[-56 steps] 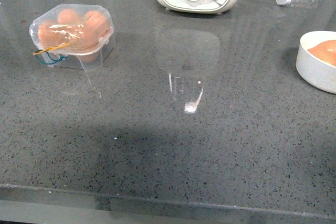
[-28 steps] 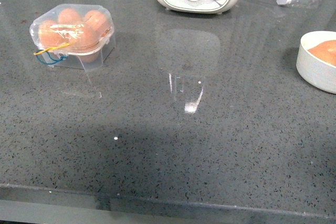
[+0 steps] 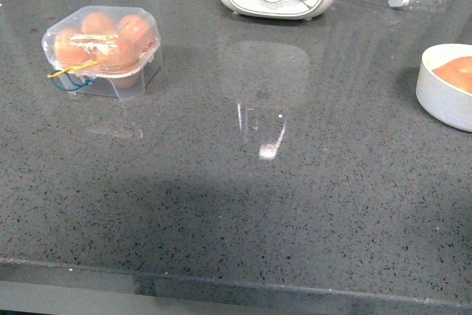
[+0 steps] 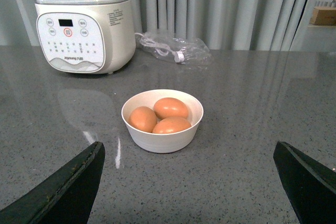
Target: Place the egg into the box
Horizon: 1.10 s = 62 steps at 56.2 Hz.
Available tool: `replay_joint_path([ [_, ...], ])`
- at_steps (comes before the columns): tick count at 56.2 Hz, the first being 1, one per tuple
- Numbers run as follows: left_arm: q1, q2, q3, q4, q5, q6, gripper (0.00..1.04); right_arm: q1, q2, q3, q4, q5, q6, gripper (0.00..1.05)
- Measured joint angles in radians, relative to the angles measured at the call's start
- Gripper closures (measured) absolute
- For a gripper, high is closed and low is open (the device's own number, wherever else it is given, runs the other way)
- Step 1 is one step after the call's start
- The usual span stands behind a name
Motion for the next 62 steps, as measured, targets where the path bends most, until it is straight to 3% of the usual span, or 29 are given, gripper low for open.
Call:
replay_joint_path([
  [17, 0.011, -0.026, -0.045, 0.051, -0.037, -0.007, 0.1, 0.0, 0.0, 0.0, 0.0, 0.0, 0.0, 0.07],
  [20, -0.006, -0.067, -0.132, 0.231, -0.074, -0.082, 0.21, 0.0, 0.0, 0.0, 0.0, 0.0, 0.0, 0.07],
  [24, -0.033, -0.113, -0.218, 0.359, -0.1, -0.159, 0.33, 0.0, 0.0, 0.0, 0.0, 0.0, 0.0, 0.07],
  [35, -0.091, -0.193, -0.338, 0.412, -0.155, -0.222, 0.63, 0.0, 0.0, 0.0, 0.0, 0.0, 0.0, 0.07],
  [41, -0.126, -0.238, -0.404, 0.42, -0.192, -0.23, 0.87, 0.0, 0.0, 0.0, 0.0, 0.0, 0.0, 0.07],
  [45, -0.205, -0.273, -0.438, 0.42, -0.288, -0.237, 1.02, 0.0, 0.0, 0.0, 0.0, 0.0, 0.0, 0.07],
  [62, -0.238, -0.369, -0.518, 0.417, -0.296, -0.241, 1.01, 0.0, 0.0, 0.0, 0.0, 0.0, 0.0, 0.07],
])
